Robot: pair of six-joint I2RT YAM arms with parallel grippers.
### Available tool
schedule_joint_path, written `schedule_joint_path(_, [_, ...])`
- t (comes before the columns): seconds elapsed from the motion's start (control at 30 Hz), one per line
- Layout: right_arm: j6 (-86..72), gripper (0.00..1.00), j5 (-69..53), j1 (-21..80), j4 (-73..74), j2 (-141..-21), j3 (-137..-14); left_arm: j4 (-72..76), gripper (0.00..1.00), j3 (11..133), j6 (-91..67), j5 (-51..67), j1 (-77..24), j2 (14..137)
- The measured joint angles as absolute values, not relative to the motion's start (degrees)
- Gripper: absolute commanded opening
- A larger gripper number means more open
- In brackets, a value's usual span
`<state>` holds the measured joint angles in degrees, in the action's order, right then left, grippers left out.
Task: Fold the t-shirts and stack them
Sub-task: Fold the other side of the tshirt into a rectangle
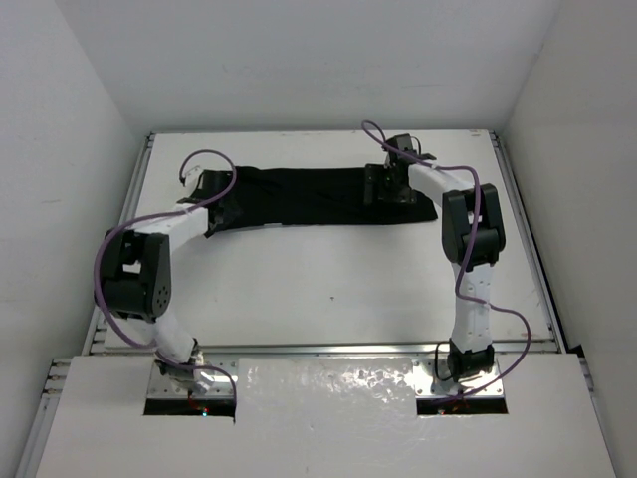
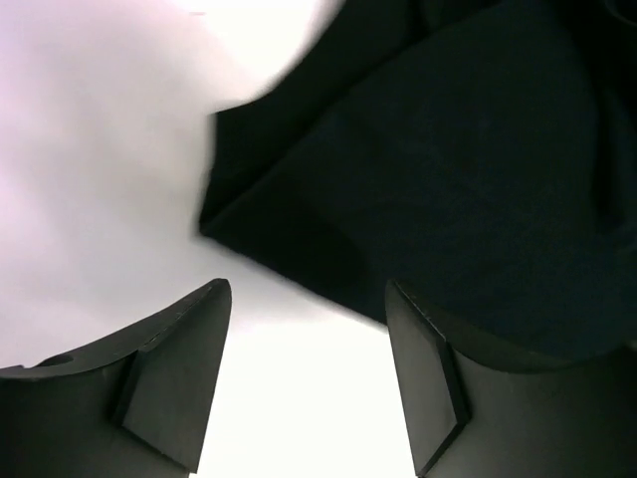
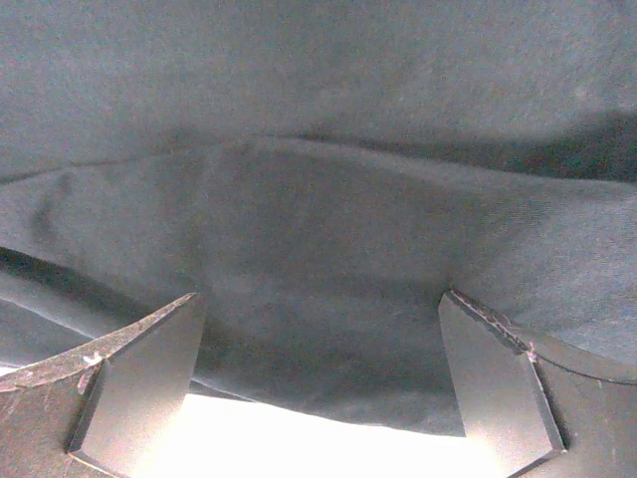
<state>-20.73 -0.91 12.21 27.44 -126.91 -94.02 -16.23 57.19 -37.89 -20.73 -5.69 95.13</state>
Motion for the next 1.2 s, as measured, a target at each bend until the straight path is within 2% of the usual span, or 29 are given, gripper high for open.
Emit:
schedule_joint_path(0.1, [-20.5, 0.99, -1.1, 12.2, 26.9, -126.8, -93.0, -12.6, 0.6, 57.9, -36.8, -18.6, -5.1, 99.5])
schedule_joint_path(0.23, [-20.4, 0.99, -1.6, 12.2, 26.7, -126.7, -93.0, -11.1, 0.51, 58.1, -35.8, -16.1, -3.1, 103.1])
schedule_joint_path(0.47, [-19.9, 0.99, -1.1, 12.1, 30.6, -128.4, -96.2, -10.5, 0.51, 58.1, -34.7, -15.6, -1.2, 99.9])
schedule_joint_path(0.6, [-21.0, 0.99, -0.5, 11.3, 33.8, -131.4, -101.3, -12.6, 0.47, 58.0, -36.8, -17.6, -0.1, 97.4])
schedule_joint_path(0.63, [-21.2, 0.99, -0.8, 10.9, 34.0, -131.4, -101.3, -12.7, 0.44, 57.8, -37.3, -17.6, 0.6, 97.2])
schedule_joint_path(0.8, [-22.1, 0.99, -2.1, 10.1, 32.2, -129.6, -98.3, -13.3, 0.43, 57.2, -38.5, -17.6, 3.2, 97.1])
schedule_joint_path(0.9, [-22.0, 0.99, -2.4, 10.1, 32.0, -128.5, -96.6, -12.0, 0.43, 57.2, -37.6, -15.2, 3.5, 97.6])
schedule_joint_path(1.0, [-21.6, 0.99, -3.0, 10.1, 32.1, -128.5, -96.6, -7.9, 0.36, 57.3, -35.7, -10.5, 3.7, 100.2])
schedule_joint_path(1.2, [-20.9, 0.99, -3.5, 10.2, 32.2, -128.5, -96.6, -1.3, 0.34, 56.9, -34.0, -1.2, 3.7, 104.6])
